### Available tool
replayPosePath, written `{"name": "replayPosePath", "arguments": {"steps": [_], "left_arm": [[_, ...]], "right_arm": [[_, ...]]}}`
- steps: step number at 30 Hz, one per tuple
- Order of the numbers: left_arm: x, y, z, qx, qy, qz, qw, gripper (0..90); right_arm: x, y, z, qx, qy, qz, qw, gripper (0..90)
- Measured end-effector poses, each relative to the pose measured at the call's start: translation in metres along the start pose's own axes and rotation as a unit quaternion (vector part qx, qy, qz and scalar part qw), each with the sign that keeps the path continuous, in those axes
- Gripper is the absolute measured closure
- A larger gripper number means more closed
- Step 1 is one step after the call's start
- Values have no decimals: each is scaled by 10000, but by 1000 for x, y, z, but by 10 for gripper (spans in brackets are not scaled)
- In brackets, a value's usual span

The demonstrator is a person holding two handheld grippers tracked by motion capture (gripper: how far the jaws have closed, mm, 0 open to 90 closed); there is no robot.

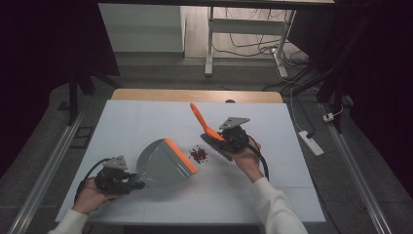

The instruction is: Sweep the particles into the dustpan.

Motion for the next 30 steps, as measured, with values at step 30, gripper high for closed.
{"name": "replayPosePath", "arguments": {"steps": [30], "left_arm": [[15, -18, 0, -53, 29, -481, 9988, 619]], "right_arm": [[8, -30, -6, -25, 147, -252, 9996, 699]]}}
Point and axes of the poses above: each handheld gripper's, and its own axes: y roughly backward along the jaws, x roughly out of its top, z roughly to its right, the point moved 1 cm from there along -y, roughly forward along the jaws, and after that the axes turned 5 degrees about y, right-handed, at the moved point
